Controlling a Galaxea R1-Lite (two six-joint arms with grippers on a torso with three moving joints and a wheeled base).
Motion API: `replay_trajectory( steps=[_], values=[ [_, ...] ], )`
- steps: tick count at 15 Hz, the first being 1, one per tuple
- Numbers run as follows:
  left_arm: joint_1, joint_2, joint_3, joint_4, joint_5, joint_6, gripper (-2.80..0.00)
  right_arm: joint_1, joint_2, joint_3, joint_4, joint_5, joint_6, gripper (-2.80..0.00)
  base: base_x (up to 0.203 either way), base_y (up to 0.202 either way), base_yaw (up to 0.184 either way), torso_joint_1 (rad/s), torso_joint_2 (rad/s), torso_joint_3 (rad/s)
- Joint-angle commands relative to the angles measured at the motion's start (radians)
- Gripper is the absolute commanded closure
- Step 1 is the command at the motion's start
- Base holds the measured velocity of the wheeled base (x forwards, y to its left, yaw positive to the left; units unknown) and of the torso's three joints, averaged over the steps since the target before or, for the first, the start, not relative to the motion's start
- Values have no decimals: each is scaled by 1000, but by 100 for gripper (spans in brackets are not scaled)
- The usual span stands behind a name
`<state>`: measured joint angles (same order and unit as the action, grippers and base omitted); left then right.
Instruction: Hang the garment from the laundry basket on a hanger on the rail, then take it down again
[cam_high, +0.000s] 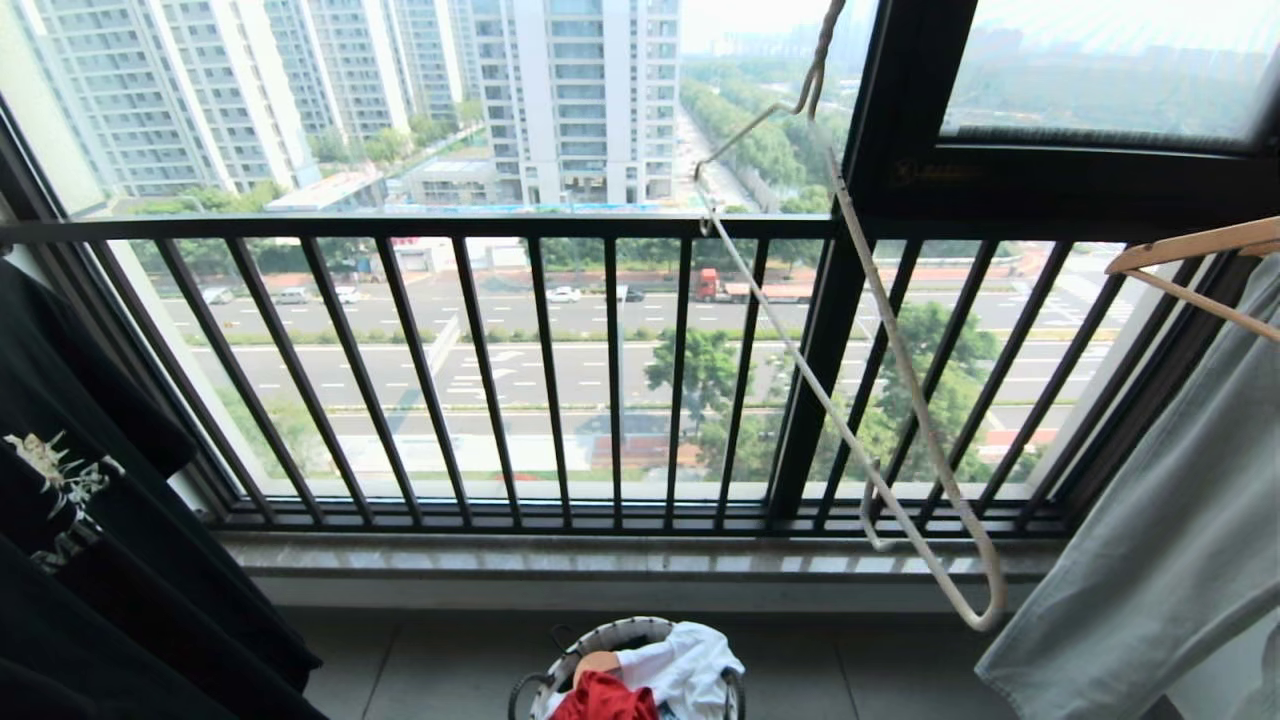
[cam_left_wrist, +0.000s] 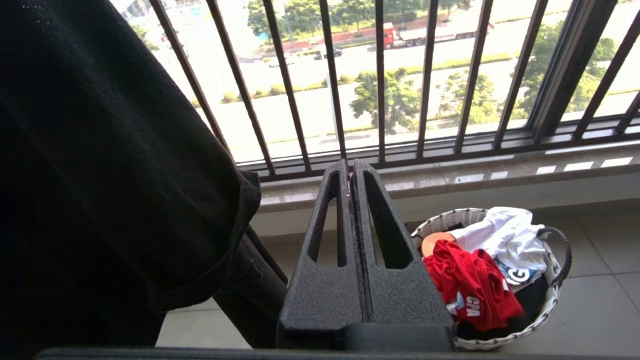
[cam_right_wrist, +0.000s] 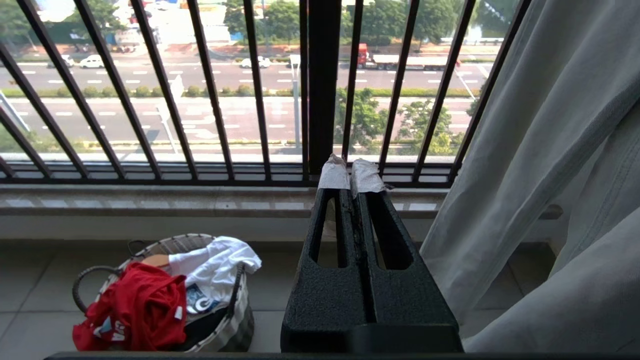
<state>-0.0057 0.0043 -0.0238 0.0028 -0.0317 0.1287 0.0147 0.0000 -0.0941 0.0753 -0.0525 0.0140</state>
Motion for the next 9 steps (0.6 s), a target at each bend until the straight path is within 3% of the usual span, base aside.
replay_trajectory(
  steps=[1, 5, 9],
  values=[
    [0, -4, 24, 5, -1, 7, 0, 1, 0, 90, -74, 37, -32, 0, 0, 0, 0, 0, 0, 0],
    [0, -4, 24, 6, 0, -10, 0, 1, 0, 94, -73, 70, -55, 0, 0, 0, 0, 0, 0, 0],
    [0, -4, 24, 6, 1, -80, 0, 1, 0, 94, -75, 70, -50, 0, 0, 0, 0, 0, 0, 0]
  ],
)
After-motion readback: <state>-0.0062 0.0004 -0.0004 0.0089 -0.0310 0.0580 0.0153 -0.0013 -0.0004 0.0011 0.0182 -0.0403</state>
